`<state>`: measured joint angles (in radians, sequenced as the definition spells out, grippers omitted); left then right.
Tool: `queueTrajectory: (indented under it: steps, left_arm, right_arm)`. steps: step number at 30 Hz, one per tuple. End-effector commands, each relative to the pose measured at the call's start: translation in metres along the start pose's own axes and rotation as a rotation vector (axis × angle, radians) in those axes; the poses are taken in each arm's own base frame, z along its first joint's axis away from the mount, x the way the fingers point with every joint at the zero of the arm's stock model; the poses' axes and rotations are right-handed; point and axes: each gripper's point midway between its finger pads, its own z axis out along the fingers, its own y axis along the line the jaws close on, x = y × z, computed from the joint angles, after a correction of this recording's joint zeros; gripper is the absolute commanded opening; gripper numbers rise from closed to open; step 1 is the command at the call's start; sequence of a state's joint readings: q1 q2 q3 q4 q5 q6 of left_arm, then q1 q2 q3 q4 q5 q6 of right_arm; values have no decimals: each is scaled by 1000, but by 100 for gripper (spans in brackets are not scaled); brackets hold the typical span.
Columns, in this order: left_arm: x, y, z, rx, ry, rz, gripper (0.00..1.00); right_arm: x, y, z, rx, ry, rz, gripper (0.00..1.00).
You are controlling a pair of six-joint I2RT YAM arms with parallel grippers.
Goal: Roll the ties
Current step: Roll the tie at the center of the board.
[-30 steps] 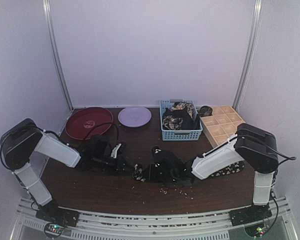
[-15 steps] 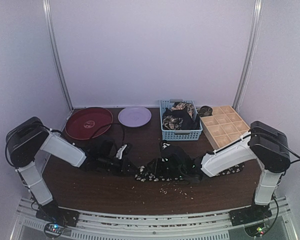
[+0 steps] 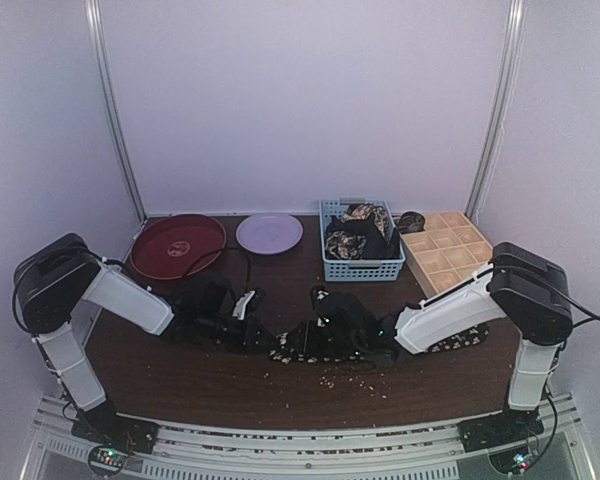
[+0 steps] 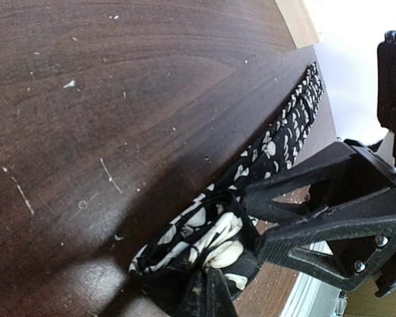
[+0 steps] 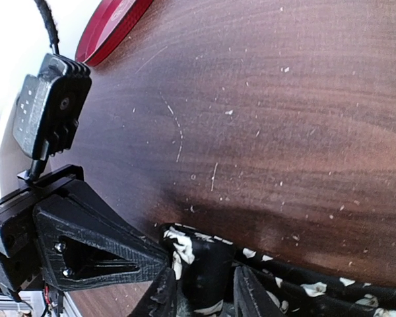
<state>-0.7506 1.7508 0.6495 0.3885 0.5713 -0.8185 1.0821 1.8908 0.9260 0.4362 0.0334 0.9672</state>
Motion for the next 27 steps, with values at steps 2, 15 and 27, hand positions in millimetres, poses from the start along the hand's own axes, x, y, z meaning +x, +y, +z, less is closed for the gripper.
queueTrajectory:
  steps: [2, 15, 27]
  left_arm:
    - [1, 6, 0, -40, -10, 29, 0]
    - [0, 9, -5, -70, -23, 43, 0]
    - [1, 7, -6, -68, -23, 42, 6]
  right_arm:
    - [7, 7, 5, -33, 35, 51, 30]
    - [20, 8, 1, -65, 60, 131, 22]
    - [26, -2, 1, -39, 52, 146, 20]
